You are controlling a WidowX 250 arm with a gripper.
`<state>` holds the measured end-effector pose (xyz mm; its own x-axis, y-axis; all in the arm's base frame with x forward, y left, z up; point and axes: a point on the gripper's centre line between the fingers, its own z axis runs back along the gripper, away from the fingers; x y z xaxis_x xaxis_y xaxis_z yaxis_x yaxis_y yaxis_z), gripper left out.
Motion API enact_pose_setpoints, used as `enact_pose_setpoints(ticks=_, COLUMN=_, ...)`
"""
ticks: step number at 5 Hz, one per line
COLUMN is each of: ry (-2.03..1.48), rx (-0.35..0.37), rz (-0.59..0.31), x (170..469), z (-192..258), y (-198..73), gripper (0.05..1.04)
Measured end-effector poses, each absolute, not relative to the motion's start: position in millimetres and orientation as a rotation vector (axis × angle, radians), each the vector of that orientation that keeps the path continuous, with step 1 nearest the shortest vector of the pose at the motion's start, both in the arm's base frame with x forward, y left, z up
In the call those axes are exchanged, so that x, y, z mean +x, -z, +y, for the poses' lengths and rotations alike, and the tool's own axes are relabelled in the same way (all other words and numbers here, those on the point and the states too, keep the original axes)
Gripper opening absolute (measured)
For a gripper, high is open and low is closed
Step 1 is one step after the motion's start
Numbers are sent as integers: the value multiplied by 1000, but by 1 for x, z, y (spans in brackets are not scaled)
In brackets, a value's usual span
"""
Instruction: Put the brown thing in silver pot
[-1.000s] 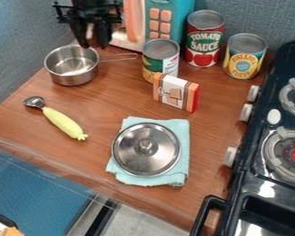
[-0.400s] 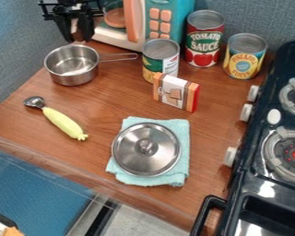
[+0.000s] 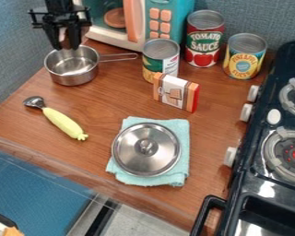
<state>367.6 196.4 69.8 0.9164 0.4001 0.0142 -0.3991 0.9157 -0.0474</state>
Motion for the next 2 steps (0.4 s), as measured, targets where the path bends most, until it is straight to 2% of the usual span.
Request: enact_pose_setpoints(ticks=2, ry=-436, rx=-31, rz=8, x=360, z=208, y=-59, gripper=455)
